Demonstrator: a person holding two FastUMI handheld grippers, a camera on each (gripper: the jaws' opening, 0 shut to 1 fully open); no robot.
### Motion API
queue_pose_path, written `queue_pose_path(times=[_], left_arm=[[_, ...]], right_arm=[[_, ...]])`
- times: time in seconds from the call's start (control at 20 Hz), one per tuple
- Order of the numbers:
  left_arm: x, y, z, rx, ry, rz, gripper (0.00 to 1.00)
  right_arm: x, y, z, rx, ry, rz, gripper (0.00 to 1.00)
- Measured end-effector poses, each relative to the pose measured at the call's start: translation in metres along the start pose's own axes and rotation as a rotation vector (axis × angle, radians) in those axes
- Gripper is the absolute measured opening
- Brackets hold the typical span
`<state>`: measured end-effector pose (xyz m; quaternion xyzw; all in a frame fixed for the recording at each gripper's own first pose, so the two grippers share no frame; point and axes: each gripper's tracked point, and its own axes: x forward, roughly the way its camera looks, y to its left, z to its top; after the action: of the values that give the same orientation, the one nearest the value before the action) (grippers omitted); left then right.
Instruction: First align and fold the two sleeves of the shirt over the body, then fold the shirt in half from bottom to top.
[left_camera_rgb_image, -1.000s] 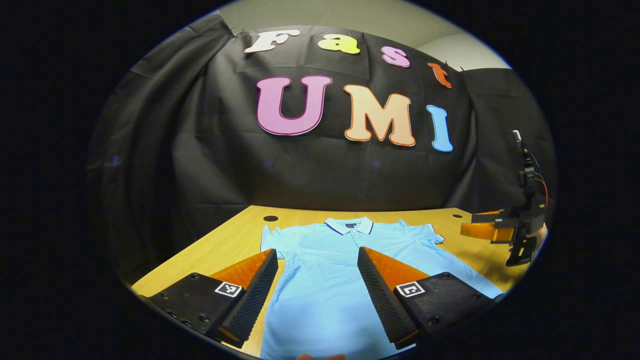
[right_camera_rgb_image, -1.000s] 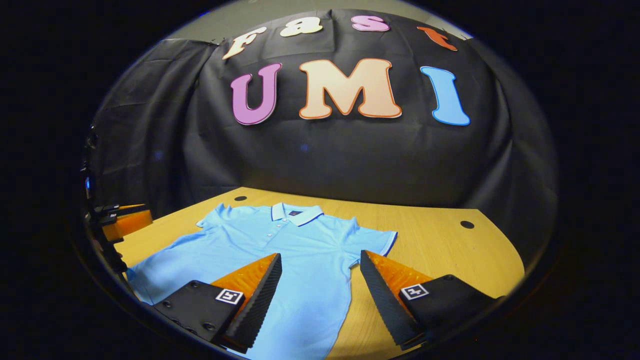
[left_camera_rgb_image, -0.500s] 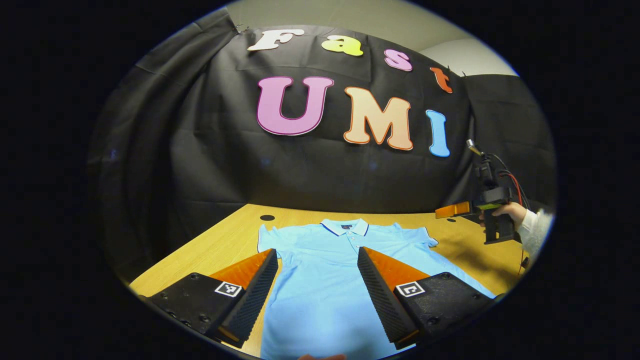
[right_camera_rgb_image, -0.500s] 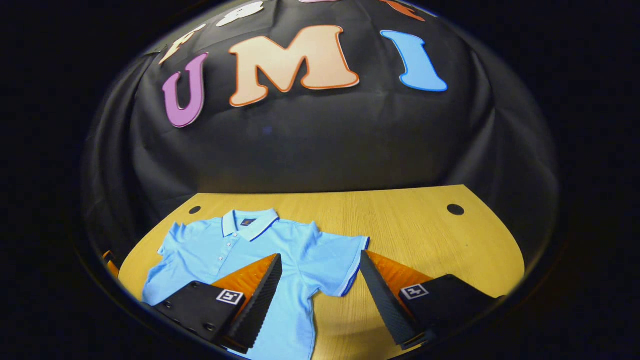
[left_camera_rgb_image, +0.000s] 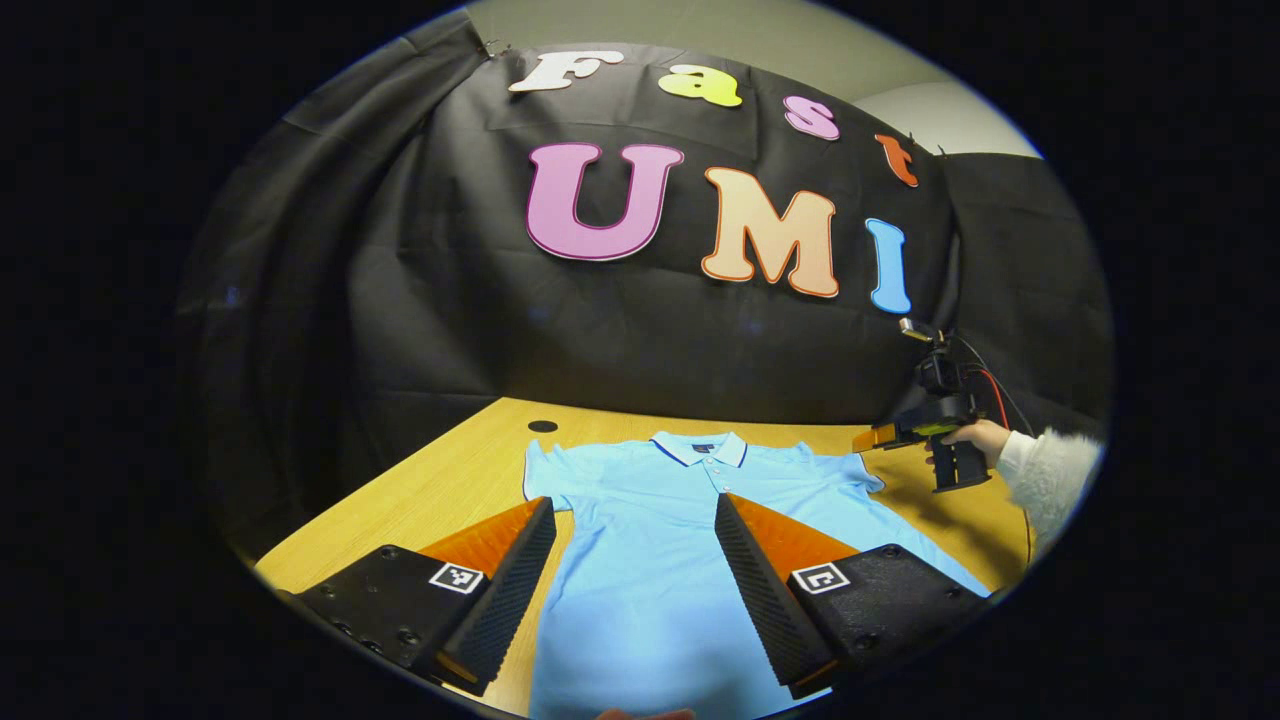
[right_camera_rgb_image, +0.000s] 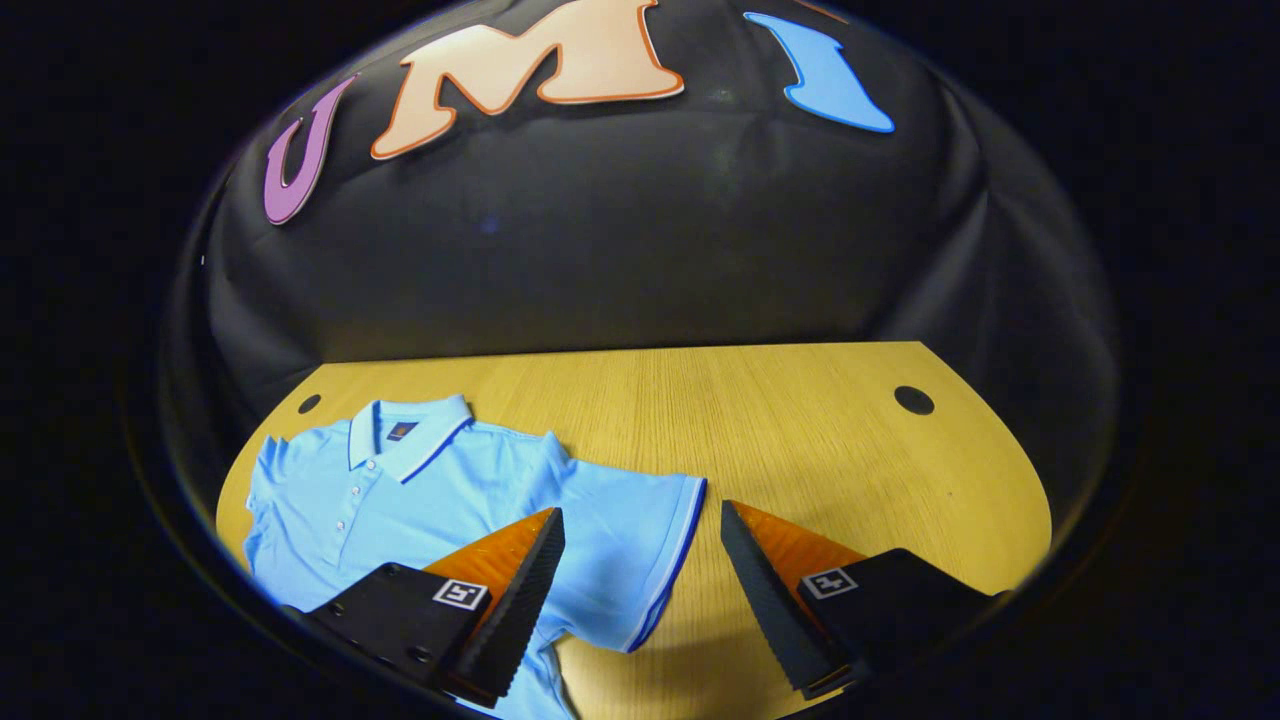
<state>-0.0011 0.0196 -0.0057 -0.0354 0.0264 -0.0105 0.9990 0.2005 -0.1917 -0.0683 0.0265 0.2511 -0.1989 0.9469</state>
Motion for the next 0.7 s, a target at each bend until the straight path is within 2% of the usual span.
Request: queue_pose_path(times=[0.05, 0.15, 0.2, 0.25, 0.3, 0.4, 0.45, 0.5, 0.55, 0.7], left_arm=[[0.001, 0.0, -0.002, -0.002, 0.007, -0.003, 0.95], [0.002, -0.001, -0.005, -0.009, 0.015, -0.006, 0.95], [0.002, -0.001, -0.006, -0.012, 0.018, -0.005, 0.95], [0.003, -0.002, -0.006, -0.016, 0.021, -0.005, 0.96], [0.003, -0.002, -0.008, -0.018, 0.027, -0.006, 0.96], [0.003, -0.005, -0.009, -0.019, 0.03, -0.012, 0.96], [0.002, -0.006, -0.008, -0.019, 0.029, -0.015, 0.96], [0.002, -0.006, -0.008, -0.019, 0.027, -0.016, 0.96], [0.001, -0.006, -0.006, -0.016, 0.024, -0.016, 0.96], [0.001, -0.005, -0.006, -0.014, 0.022, -0.012, 0.95]], right_arm=[[0.004, -0.002, -0.005, -0.013, 0.01, -0.01, 0.98], [0.008, -0.002, -0.01, -0.023, 0.018, -0.014, 0.98], [0.01, 0.002, -0.011, -0.016, 0.017, -0.006, 0.94], [0.013, 0.004, -0.013, -0.006, 0.022, -0.001, 0.98], [0.014, 0.007, -0.016, 0.005, 0.029, 0.011, 0.94], [0.019, 0.008, -0.022, 0.01, 0.038, 0.01, 0.98], [0.022, 0.006, -0.024, 0.003, 0.038, 0.002, 0.94], [0.023, 0.004, -0.026, -0.005, 0.04, -0.008, 0.98], [0.025, 0.004, -0.03, -0.007, 0.049, -0.009, 0.94], [0.026, 0.007, -0.031, 0.001, 0.05, 0.005, 0.97]])
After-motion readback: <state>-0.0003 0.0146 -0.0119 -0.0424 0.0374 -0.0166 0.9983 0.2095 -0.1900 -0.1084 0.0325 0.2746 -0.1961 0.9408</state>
